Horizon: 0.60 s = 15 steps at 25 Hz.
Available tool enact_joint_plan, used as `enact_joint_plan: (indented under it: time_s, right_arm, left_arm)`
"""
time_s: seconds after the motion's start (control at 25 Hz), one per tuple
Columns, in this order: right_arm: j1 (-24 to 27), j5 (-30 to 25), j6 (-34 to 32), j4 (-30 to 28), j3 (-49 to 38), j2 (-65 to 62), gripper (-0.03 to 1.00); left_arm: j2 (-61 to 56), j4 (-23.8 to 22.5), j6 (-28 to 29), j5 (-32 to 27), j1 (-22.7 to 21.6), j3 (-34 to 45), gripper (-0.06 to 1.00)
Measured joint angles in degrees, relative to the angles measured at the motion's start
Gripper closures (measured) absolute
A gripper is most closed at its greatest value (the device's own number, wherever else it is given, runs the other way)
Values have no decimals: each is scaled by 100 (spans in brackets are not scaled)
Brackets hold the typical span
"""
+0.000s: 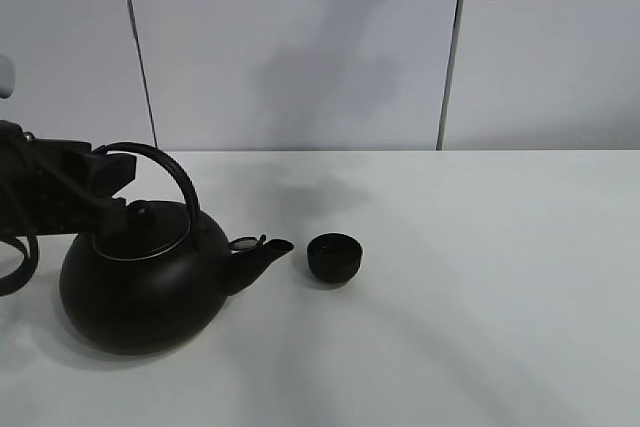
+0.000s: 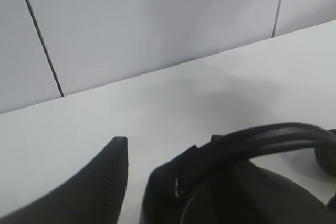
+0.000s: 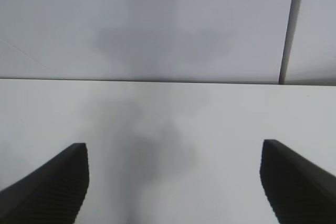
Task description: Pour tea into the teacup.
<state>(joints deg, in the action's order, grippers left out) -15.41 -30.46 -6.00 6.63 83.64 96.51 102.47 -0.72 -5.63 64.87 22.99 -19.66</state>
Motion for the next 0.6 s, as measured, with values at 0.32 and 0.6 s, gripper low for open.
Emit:
enact_joint_plan:
  time_s: [0.32, 0.6]
  right_arm:
    - [0, 0, 0, 0, 0, 0, 35]
    - [0, 0, 0, 0, 0, 0, 35]
  left_arm:
    - [-56, -171, 42, 29, 0, 247, 57]
    - [-151, -299, 53, 29, 0, 251, 45]
